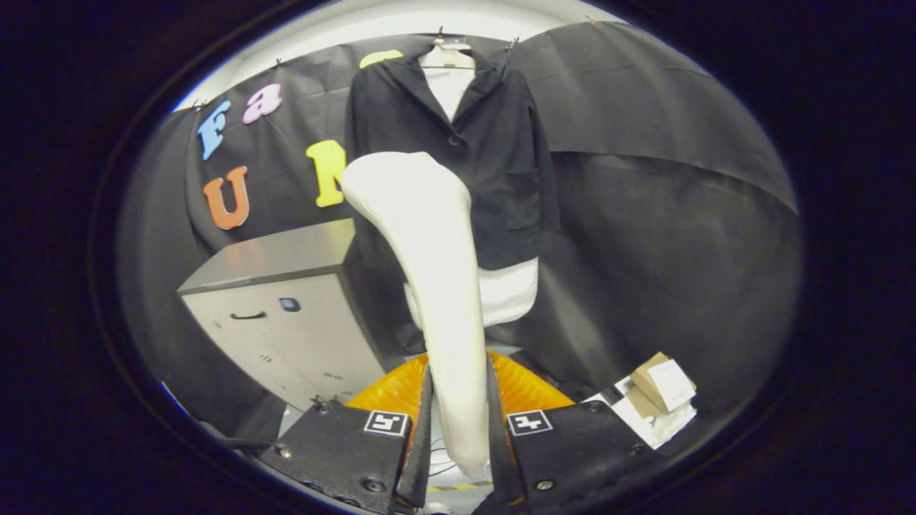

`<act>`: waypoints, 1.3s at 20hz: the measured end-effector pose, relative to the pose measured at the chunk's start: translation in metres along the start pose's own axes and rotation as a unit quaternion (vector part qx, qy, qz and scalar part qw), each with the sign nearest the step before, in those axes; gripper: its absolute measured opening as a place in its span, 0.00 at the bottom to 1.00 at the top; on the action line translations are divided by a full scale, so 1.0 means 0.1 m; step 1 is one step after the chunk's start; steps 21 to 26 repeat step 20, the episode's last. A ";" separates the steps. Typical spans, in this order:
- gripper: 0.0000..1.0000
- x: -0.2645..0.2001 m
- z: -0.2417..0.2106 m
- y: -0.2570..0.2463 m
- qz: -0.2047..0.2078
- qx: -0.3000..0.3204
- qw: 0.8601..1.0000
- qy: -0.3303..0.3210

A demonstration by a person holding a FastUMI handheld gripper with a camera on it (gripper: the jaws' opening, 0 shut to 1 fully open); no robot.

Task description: Iron the clothes twice with a garment steamer, once on the left side and once on the right side.

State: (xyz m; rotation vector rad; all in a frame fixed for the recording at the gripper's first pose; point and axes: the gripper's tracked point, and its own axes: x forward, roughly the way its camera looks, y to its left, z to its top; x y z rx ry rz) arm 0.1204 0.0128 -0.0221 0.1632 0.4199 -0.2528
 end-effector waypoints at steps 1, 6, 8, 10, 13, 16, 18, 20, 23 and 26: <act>0.37 -0.13 -0.06 0.11 0.004 -0.012 1.000 -0.008; 0.37 -0.61 -0.38 0.56 0.040 -0.033 0.999 -0.007; 0.37 -0.73 -0.50 0.67 0.047 -0.042 0.998 -0.004; 0.37 -0.85 -0.57 0.73 0.049 -0.050 0.997 -0.005; 0.37 -0.98 -0.75 0.79 0.068 -0.042 0.997 0.014; 0.37 -1.00 -0.77 0.78 0.071 -0.051 0.996 0.021; 0.37 -1.03 -0.78 0.75 0.070 -0.054 0.996 0.018; 0.37 -1.04 -0.76 0.73 0.072 -0.057 0.996 0.016; 0.37 -1.04 -0.76 0.73 0.072 -0.057 0.996 0.016; 0.37 -1.04 -0.76 0.73 0.072 -0.057 0.996 0.016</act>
